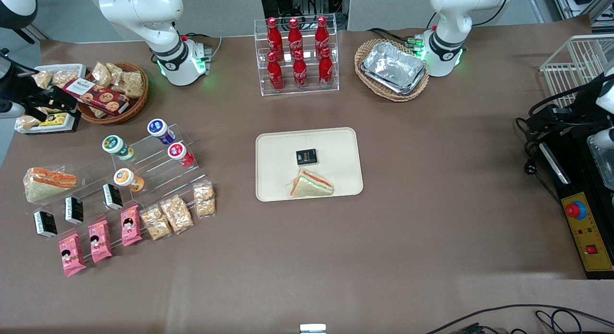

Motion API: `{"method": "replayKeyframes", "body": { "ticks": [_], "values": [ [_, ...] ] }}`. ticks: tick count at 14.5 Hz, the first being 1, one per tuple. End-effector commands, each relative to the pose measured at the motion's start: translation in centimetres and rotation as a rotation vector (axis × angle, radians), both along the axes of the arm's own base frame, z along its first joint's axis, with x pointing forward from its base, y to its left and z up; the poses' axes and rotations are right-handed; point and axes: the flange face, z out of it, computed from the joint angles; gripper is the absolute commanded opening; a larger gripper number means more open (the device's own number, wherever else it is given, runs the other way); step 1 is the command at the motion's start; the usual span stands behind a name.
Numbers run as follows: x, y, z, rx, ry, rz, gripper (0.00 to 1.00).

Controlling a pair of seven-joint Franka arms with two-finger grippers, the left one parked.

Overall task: Place green gum on tray
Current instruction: 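Move the right gripper over the acrylic rack toward the green-lid gum canister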

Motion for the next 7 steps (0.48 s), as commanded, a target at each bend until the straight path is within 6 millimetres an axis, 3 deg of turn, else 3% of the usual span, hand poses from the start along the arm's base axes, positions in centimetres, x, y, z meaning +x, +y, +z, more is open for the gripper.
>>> {"method": "replayKeyframes", "body": {
  "ticks": [1,4,7],
  "values": [
    [-0.7,0.8,-1.5,-0.035,-0.015,0.022,1.0],
    [-0.7,1.2,-2.3,-0.049,-0.021,0.031,1.0],
    [-0.4,1.5,-4.4,-0.053,-0.047,0.035,1.0]
  ]
}}
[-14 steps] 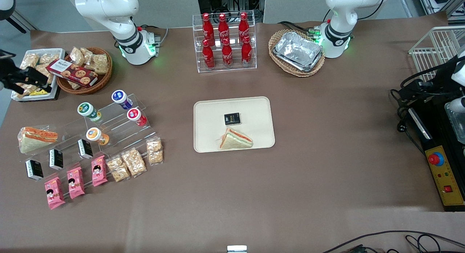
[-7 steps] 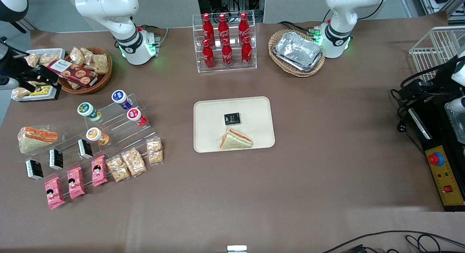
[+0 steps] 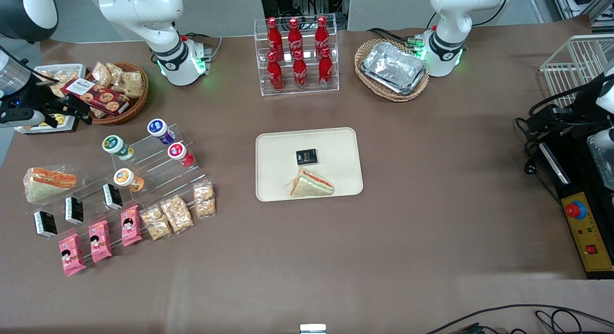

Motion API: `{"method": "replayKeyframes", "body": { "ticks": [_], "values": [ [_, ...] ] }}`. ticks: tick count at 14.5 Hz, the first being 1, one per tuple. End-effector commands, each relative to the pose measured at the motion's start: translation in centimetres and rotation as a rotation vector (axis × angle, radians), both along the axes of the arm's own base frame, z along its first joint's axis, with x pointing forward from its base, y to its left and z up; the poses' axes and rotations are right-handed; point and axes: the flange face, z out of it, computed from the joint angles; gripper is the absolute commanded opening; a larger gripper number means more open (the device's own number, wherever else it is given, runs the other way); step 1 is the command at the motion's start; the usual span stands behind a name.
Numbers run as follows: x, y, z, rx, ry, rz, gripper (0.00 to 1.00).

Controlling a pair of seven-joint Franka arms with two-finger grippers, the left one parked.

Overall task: Place green gum on tray
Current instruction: 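Lower the right gripper and close it around the green-lid gum canister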

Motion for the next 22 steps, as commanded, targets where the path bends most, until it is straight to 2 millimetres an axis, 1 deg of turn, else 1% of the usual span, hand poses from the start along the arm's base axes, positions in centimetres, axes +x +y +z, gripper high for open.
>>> {"method": "replayKeyframes", "body": {
  "ticks": [1,4,6,13,14,17,20,22],
  "values": [
    [-0.5,0.4,-2.1,-0.02,-0.045,0.008,1.0],
    [-0.1,0.3,-3.0,-0.021,-0.036,0.007,1.0],
    [0.1,0.2,-4.0,-0.022,-0.023,0.006,1.0],
    [1.4,0.3,-9.1,-0.027,0.024,0.006,1.0],
    [1.4,0.3,-10.0,-0.026,0.036,0.006,1.0],
    [0.9,0.3,-11.7,-0.023,0.056,0.002,1.0],
    [0.6,0.5,-13.0,-0.022,0.061,0.003,1.0],
    [0.5,0.6,-13.4,-0.022,0.062,0.005,1.0]
  ]
}}
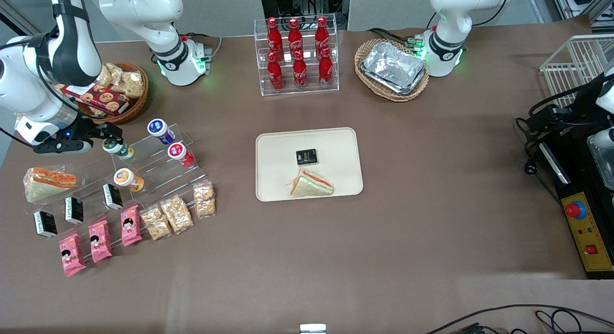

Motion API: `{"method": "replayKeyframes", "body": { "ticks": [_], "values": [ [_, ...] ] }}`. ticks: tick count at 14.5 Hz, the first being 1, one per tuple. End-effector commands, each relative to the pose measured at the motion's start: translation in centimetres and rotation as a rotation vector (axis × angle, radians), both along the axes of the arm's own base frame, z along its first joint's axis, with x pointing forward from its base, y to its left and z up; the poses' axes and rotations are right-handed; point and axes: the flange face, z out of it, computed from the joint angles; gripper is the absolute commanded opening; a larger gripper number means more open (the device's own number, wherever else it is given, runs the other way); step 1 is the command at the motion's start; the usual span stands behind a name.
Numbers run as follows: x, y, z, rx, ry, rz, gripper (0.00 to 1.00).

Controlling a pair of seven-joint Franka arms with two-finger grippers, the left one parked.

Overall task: Place green gum on tray
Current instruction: 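Lower the right gripper and close it around the green-lid gum canister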

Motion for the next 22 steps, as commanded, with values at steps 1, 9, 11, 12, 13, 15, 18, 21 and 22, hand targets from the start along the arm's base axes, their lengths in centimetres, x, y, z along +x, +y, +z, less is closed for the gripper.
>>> {"method": "replayKeyframes", "body": {
  "ticks": [1,9,11,12,13,15,18,21,22],
  "values": [
    [-0.3,0.0,-1.0,-0.014,-0.006,0.0,0.99],
    [0.2,-0.1,-2.5,-0.018,0.002,0.001,0.87],
    [0.2,-0.1,-2.7,-0.018,0.005,0.001,0.85],
    [0.2,0.0,-2.7,-0.018,0.007,0.001,0.83],
    [0.2,0.0,-2.7,-0.018,0.008,0.001,0.79],
    [0.1,0.0,-2.8,-0.017,0.013,-0.002,0.75],
    [0.0,0.0,-2.7,-0.016,0.016,-0.002,0.67],
    [0.0,0.0,-2.3,-0.017,0.011,-0.018,0.54],
    [0.0,-0.1,-2.0,-0.016,0.009,-0.018,0.52]
  ]
}}
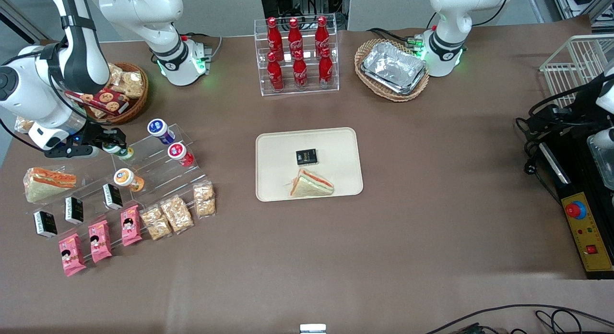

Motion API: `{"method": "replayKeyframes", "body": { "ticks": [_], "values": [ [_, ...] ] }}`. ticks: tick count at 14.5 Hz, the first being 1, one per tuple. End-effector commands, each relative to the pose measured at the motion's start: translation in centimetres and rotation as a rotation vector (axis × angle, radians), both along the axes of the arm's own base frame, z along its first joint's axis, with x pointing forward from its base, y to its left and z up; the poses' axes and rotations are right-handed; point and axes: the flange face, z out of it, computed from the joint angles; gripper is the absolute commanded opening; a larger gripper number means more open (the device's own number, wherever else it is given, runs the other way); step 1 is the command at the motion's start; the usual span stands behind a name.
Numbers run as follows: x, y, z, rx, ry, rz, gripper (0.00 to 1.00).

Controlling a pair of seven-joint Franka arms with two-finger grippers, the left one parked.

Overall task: Place green gum on tray
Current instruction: 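Lift the green canister and carry it toward the cream tray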

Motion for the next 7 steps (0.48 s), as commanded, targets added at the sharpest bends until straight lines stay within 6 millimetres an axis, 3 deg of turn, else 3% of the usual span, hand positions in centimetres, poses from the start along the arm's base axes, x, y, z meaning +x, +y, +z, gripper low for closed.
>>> {"method": "replayKeyframes", "body": {
  "ticks": [1,4,7],
  "values": [
    [-0.1,-0.2,1.0,-0.013,-0.014,-0.012,0.49],
    [0.0,-0.3,3.5,-0.012,-0.039,-0.008,0.39],
    [1.8,-0.3,10.4,-0.013,-0.005,-0.008,0.3]
  ]
}}
